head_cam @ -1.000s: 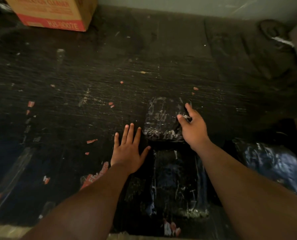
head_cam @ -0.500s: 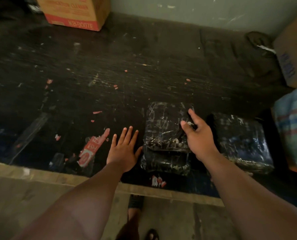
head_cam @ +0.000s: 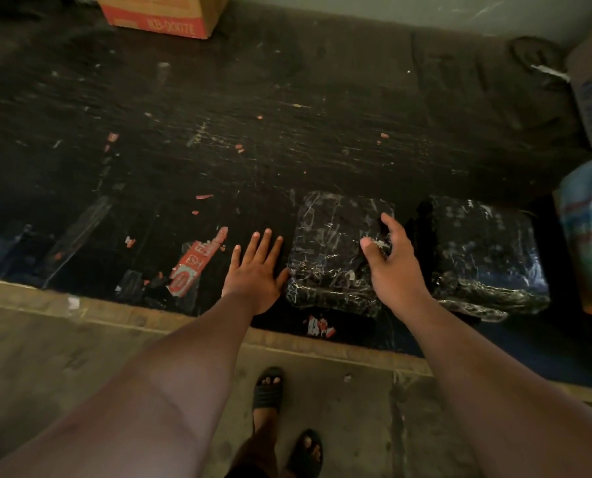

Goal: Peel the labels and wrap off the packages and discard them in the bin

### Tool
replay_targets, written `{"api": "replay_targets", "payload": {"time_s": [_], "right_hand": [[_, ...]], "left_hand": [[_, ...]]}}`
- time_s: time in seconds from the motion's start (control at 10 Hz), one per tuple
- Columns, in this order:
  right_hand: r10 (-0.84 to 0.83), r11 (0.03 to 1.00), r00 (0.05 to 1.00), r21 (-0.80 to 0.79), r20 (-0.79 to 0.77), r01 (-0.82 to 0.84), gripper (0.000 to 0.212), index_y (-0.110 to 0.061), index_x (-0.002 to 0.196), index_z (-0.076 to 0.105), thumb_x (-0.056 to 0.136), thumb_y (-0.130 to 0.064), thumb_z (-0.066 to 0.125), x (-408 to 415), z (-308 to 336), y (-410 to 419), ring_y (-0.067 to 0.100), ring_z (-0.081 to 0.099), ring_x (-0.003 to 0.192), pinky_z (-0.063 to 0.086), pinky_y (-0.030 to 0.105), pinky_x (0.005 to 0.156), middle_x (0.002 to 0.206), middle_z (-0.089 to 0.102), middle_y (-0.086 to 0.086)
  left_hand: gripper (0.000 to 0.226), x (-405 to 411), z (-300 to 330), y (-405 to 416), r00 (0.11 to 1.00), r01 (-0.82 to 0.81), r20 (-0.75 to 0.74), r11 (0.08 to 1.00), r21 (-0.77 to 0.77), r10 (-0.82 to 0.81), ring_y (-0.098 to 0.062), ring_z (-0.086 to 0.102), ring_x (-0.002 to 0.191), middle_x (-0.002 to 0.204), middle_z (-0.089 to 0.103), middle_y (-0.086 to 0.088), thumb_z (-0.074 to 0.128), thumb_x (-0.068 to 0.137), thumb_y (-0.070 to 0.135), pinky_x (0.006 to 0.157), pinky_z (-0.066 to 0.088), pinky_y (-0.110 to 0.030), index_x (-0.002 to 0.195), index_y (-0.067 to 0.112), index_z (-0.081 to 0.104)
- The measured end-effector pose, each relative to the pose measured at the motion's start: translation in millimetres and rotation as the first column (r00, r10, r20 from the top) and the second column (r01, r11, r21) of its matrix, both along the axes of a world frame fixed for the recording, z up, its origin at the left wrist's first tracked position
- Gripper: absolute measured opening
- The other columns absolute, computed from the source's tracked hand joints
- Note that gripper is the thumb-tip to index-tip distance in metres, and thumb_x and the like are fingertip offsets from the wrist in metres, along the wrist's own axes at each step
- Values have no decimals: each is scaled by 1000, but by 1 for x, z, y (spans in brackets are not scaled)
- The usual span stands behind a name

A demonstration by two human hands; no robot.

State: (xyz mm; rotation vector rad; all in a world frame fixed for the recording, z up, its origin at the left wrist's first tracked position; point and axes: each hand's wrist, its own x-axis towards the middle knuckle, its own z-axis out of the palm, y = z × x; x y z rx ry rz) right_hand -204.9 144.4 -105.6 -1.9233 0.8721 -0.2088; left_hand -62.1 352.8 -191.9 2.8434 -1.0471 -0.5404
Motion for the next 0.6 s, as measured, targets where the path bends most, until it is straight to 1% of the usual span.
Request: {"api": "replay_targets", "payload": {"time_s": [0.1, 0.2, 0.3, 0.4, 0.5, 0.6], "right_hand": [[51, 998, 997, -21, -63, -53, 62, -38, 153, 19, 99, -45, 49, 2, 7, -4, 17, 26, 145, 30, 29, 105, 161, 19, -6], [80, 996, 990, -36, -113, -84, 64, -35, 154, 17, 100, -43, 49, 5, 15, -4, 20, 27, 145, 31, 30, 104, 161, 20, -2], [89, 994, 981, -46, -175, -99, 64, -36, 153, 16, 100, -43, 49, 8, 25, -5, 24, 38, 138, 39, 34, 98, 159, 23, 1], [136, 981, 943, -94, -303, -171, 67, -37, 151, 16, 96, -50, 52, 12, 38, -10, 28, 46, 130, 44, 39, 97, 154, 32, 5], [202, 920, 849, -203, -488, -336, 74, -32, 152, 22, 91, -58, 55, 15, 61, -20, 33, 39, 135, 40, 47, 107, 150, 36, 8], [231, 851, 819, -298, -526, -432, 76, -26, 151, 30, 89, -64, 52, 22, 95, -29, 35, 39, 134, 40, 47, 107, 147, 42, 10]], "left_hand": [[72, 2, 6, -1, 999, 6, -41, 1000, 29, -5, -19, -20, 155, 169, -22, 3, 22, 105, 57, 126, -6, -49, 162, 29, -14], [74, 5, 16, -3, 997, 19, -81, 998, 55, -15, -20, -19, 155, 169, -21, 3, 26, 105, 57, 127, -2, -49, 162, 29, -12], [76, 10, 26, -5, 990, 23, -141, 997, 75, -12, -22, -13, 157, 170, -17, 3, 33, 105, 57, 127, 4, -50, 164, 28, -5], [68, 19, 47, -10, 972, 33, -233, 994, 102, -9, -31, 9, 157, 172, 4, -4, 41, 105, 50, 125, 19, -51, 164, 27, 15], [55, 28, 82, -16, 980, 15, -201, 991, 131, 12, -33, 41, 143, 160, 36, -9, 44, 104, 40, 117, 33, -52, 156, 23, 36], [53, 36, 131, -27, 998, -22, -62, 998, 59, 26, -33, 46, 139, 155, 42, -10, 43, 105, 41, 111, 41, -53, 153, 19, 38]]}}
